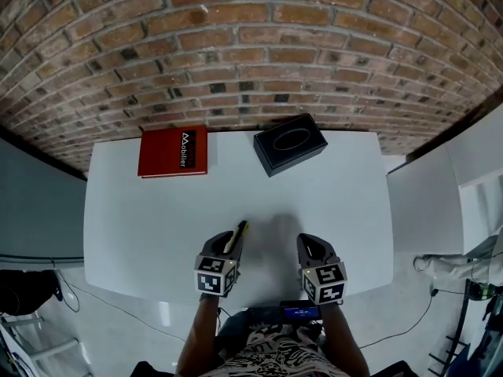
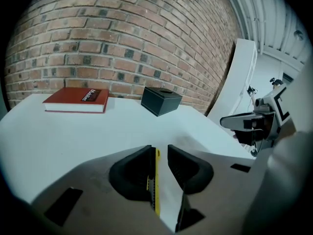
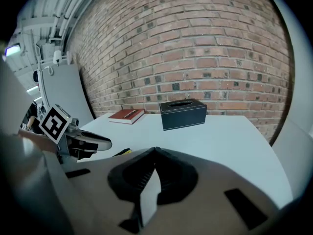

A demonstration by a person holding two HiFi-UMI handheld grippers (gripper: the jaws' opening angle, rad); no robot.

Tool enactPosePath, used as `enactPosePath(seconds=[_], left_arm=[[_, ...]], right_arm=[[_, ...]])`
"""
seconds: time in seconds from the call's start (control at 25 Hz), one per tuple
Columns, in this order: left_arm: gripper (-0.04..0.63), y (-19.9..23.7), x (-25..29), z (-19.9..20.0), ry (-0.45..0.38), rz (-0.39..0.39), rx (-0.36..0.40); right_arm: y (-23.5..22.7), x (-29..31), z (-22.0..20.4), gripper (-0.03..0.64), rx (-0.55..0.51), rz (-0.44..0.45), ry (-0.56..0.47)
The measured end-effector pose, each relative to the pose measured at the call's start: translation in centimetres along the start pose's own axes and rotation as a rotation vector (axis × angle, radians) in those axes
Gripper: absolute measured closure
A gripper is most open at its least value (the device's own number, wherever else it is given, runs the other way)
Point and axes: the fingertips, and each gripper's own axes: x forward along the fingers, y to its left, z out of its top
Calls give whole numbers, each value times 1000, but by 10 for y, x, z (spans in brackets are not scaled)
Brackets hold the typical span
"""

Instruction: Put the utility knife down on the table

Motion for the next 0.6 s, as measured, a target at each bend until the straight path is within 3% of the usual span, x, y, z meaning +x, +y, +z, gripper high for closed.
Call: enactPosePath(seconds=[0.16, 0.36, 0.6], left_arm=[[514, -2, -12, 12, -43, 9, 3], [561, 4, -33, 21, -77, 91, 56], [574, -5, -59, 43, -149, 101, 67]], right_arm=[[8, -7, 4, 617, -26, 0, -24], [21, -15, 7, 617, -65, 2, -47], [37, -32, 18, 617, -82, 10, -93]])
